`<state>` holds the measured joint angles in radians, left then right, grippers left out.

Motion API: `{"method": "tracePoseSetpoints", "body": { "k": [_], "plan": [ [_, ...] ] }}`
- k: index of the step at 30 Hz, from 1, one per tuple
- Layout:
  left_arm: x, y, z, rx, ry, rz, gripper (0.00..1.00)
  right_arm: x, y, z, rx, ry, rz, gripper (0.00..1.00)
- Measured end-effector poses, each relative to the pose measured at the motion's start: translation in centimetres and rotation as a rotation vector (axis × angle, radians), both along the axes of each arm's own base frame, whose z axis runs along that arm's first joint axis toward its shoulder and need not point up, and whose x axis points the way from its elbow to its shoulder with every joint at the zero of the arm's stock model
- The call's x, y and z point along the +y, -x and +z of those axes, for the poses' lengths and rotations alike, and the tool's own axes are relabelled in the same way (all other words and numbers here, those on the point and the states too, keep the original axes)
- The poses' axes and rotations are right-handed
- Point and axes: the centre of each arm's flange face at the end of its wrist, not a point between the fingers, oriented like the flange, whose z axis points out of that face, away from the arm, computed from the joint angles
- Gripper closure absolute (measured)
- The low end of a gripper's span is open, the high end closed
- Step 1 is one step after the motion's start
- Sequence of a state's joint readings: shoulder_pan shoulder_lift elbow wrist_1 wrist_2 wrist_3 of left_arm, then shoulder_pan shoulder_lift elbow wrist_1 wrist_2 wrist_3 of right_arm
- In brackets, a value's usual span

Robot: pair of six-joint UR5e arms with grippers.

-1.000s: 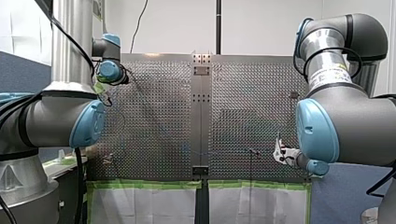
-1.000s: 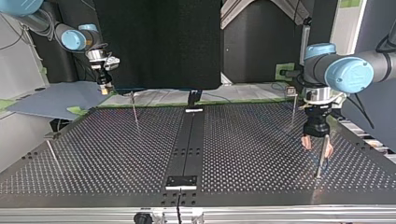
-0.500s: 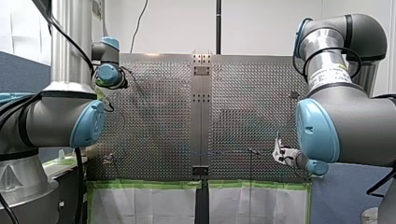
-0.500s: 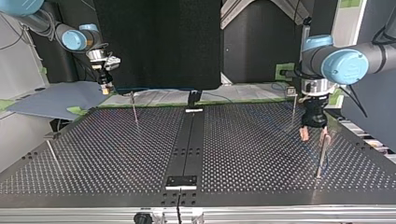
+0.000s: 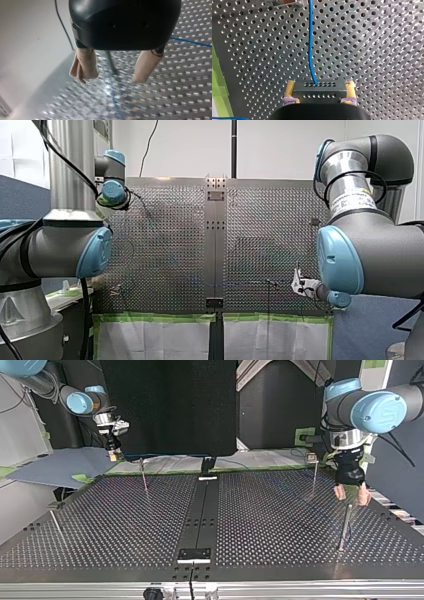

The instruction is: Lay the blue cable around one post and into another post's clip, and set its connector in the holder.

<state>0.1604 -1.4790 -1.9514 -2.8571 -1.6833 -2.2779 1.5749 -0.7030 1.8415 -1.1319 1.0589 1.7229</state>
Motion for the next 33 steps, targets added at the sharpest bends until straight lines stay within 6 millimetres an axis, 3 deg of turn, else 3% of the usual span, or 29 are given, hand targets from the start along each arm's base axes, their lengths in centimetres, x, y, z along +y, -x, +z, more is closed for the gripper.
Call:
{"method": "tracePoseSetpoints", "body": {
  "k": [11, 20, 26, 33],
  "plan": [
    [0.2, 2.0, 7.6, -0.061, -0.102, 0.080, 0.00, 0.0, 0.0, 0.0, 0.000, 0.000, 0.002, 0.98],
    [-1.8, 4.3, 13.4, -0.115, -0.183, 0.024, 0.00, -0.1, 0.1, 0.0, 0.000, 0.004, 0.000, 0.98],
    [-2.8, 4.5, 15.5, -0.096, -0.237, 0.008, 0.00, -0.1, 0.1, 0.1, -0.002, 0.006, 0.000, 0.98],
    [-2.9, 3.6, 16.3, -0.037, -0.287, 0.035, 0.00, -0.1, 0.0, 0.1, -0.005, 0.006, 0.001, 0.98]
  ]
}}
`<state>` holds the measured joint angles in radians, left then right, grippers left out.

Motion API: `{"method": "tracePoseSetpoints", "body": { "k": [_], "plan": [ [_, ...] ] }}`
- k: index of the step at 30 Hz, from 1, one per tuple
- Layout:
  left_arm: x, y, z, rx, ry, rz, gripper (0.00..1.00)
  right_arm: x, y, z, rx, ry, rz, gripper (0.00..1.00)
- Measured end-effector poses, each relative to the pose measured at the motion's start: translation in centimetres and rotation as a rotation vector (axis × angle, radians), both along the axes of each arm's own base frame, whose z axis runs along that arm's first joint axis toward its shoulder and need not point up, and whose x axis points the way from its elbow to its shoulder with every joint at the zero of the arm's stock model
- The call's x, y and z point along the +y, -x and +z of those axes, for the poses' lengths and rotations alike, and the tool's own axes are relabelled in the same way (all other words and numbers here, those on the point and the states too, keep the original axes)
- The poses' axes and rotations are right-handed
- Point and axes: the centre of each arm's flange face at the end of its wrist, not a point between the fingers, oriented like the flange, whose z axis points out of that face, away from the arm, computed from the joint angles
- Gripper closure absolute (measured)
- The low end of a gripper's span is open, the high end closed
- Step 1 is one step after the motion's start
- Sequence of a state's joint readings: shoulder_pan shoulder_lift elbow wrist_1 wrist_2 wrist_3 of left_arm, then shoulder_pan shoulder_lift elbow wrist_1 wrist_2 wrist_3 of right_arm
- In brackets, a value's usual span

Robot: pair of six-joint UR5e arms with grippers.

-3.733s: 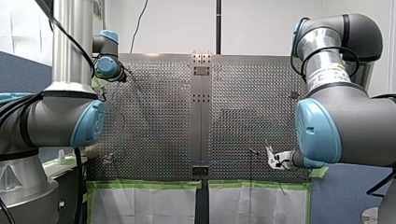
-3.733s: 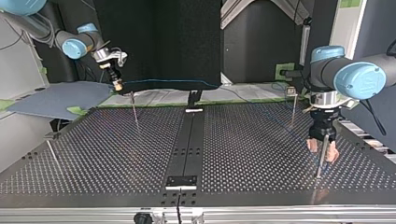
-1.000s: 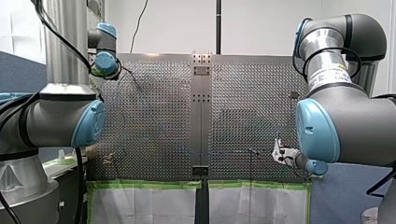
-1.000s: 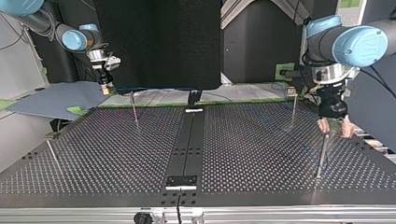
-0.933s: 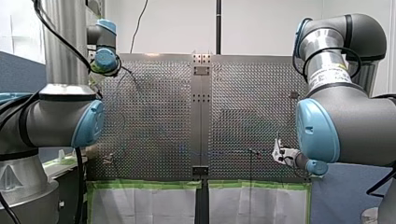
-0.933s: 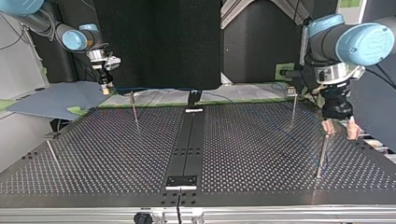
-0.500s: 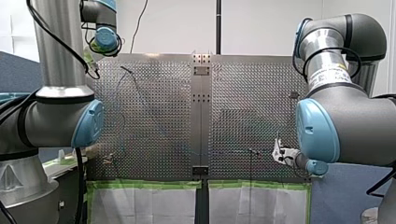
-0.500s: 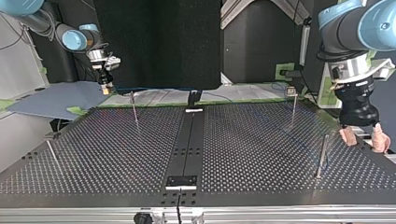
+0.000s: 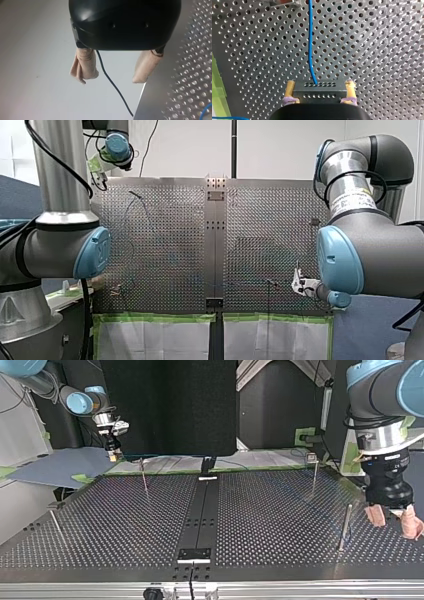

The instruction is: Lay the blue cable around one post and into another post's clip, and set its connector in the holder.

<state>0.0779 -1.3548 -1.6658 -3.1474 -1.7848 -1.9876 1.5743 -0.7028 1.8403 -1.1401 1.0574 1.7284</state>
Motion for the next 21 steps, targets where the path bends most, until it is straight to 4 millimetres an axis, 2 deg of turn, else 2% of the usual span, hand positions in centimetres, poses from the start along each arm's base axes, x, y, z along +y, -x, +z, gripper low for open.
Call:
{"method": "tracePoseSetpoints", "body": {
  "k": [8, 13, 21],
  "plan": [
    [-1.2, -1.4, 0.6, 0.070, -0.064, -0.038, 0.00, 0.0, 0.0, 0.0, 0.000, 0.000, -0.002, 0.98],
    [-2.1, -1.1, 1.1, 0.100, -0.105, -0.066, 0.00, 0.0, 0.0, 0.0, 0.000, -0.001, -0.003, 0.98],
    [-2.8, -0.1, 0.5, 0.190, -0.172, -0.069, 0.00, 0.0, 0.0, 0.0, 0.000, 0.000, -0.004, 0.98]
  ]
}}
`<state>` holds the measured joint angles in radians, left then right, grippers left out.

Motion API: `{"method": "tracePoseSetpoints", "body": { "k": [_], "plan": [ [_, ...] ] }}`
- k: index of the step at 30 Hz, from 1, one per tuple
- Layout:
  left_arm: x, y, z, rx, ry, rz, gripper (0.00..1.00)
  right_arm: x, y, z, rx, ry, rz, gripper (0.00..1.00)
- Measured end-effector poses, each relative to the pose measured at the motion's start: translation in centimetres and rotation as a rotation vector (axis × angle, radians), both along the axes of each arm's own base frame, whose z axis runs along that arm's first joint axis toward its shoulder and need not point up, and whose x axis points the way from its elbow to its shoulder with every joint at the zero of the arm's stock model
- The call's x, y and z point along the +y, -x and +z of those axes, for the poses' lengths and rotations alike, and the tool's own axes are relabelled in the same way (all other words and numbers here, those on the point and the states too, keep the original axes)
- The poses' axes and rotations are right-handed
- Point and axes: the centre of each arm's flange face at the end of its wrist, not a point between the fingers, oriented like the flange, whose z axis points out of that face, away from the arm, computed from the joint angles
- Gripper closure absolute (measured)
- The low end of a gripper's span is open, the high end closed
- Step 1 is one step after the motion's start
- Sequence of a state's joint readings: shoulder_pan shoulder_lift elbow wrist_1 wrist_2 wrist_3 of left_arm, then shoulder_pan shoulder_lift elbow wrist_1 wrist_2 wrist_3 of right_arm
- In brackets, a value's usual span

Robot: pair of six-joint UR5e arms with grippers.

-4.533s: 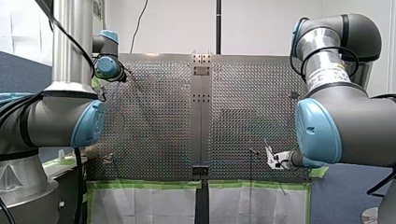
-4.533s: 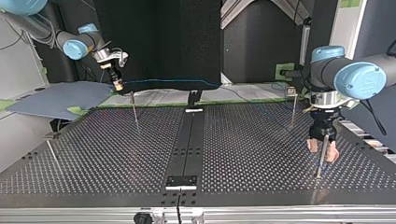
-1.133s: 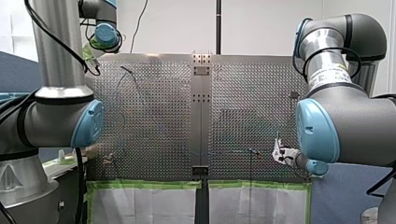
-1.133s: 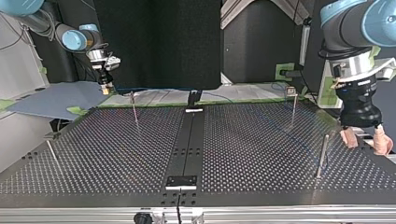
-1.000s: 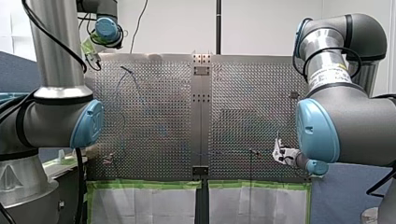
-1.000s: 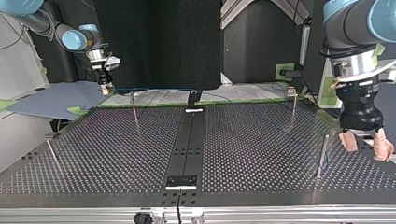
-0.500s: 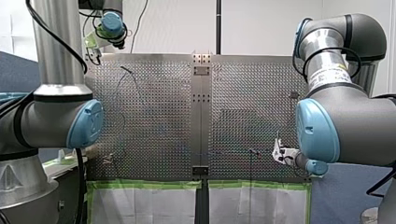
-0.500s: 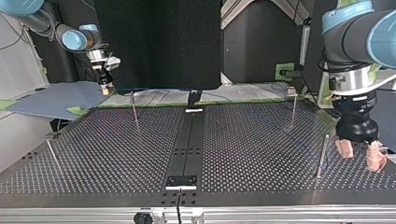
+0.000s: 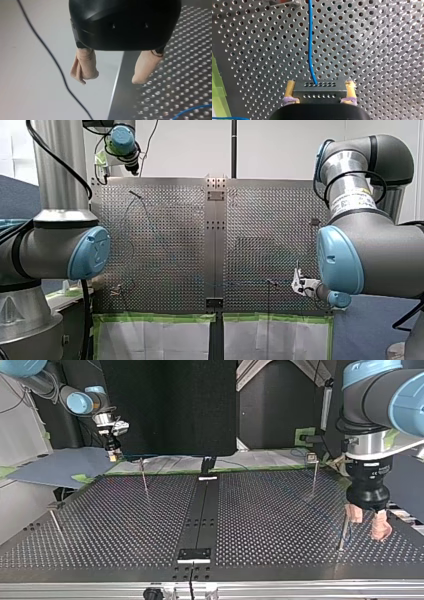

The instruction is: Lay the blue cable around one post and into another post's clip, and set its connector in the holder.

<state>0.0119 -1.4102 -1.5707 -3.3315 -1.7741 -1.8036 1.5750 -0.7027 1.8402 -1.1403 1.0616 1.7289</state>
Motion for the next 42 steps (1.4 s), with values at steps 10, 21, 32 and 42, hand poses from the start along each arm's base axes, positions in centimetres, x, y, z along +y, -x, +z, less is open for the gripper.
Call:
{"method": "tracePoseSetpoints", "body": {
  "k": [10, 21, 32, 42],
  "plan": [
    [-0.7, 1.1, -0.8, 0.102, -0.082, -0.018, 0.00, 0.0, 0.0, 0.1, -0.005, 0.001, 0.000, 0.98],
    [-1.1, 2.6, -2.1, 0.233, -0.183, -0.025, 0.00, 0.0, 0.0, 0.1, -0.005, 0.000, 0.000, 0.98],
    [-1.2, 3.8, -1.9, 0.277, -0.256, -0.053, 0.00, 0.0, 0.0, 0.0, -0.003, -0.001, 0.000, 0.98],
    [-0.3, 3.2, -2.1, 0.256, -0.238, -0.020, 0.00, 0.0, 0.0, 0.0, -0.003, -0.002, 0.000, 0.98]
  ]
}}
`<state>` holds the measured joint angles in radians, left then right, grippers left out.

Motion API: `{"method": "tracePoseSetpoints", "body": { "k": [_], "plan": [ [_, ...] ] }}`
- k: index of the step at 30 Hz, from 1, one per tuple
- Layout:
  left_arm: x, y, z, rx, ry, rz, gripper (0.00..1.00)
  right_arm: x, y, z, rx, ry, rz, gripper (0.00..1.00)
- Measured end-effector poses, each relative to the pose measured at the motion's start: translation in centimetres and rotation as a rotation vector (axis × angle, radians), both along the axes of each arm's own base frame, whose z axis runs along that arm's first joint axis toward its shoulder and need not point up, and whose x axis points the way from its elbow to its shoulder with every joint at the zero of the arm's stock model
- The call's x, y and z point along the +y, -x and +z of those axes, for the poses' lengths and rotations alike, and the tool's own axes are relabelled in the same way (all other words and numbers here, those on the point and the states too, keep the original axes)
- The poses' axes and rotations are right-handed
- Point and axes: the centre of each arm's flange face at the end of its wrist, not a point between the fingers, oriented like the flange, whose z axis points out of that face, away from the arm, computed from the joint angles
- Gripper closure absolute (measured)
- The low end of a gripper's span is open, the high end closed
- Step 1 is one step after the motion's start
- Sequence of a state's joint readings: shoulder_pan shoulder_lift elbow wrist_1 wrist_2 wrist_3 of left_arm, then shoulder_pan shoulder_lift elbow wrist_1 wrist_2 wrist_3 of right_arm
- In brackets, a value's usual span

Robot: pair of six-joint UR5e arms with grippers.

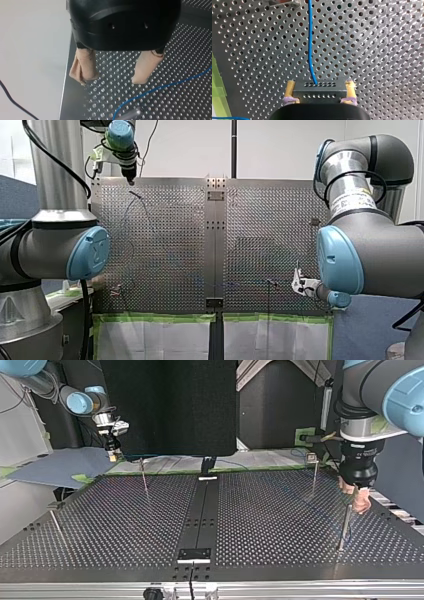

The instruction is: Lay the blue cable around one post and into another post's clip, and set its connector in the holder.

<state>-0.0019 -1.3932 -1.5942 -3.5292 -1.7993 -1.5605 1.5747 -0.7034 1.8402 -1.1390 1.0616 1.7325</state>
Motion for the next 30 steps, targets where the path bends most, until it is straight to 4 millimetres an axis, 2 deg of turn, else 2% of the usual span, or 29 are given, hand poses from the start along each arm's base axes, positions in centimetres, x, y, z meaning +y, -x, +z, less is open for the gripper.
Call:
{"method": "tracePoseSetpoints", "body": {
  "k": [11, 30],
  "plan": [
    [1.6, -0.8, -0.8, 0.010, -0.012, 0.082, 0.00, 0.0, 0.0, -0.1, 0.000, -0.001, 0.000, 0.98],
    [2.0, -0.7, -0.9, 0.013, -0.021, 0.109, 0.00, 0.0, 0.1, 0.0, 0.001, -0.002, -0.001, 0.98]
  ]
}}
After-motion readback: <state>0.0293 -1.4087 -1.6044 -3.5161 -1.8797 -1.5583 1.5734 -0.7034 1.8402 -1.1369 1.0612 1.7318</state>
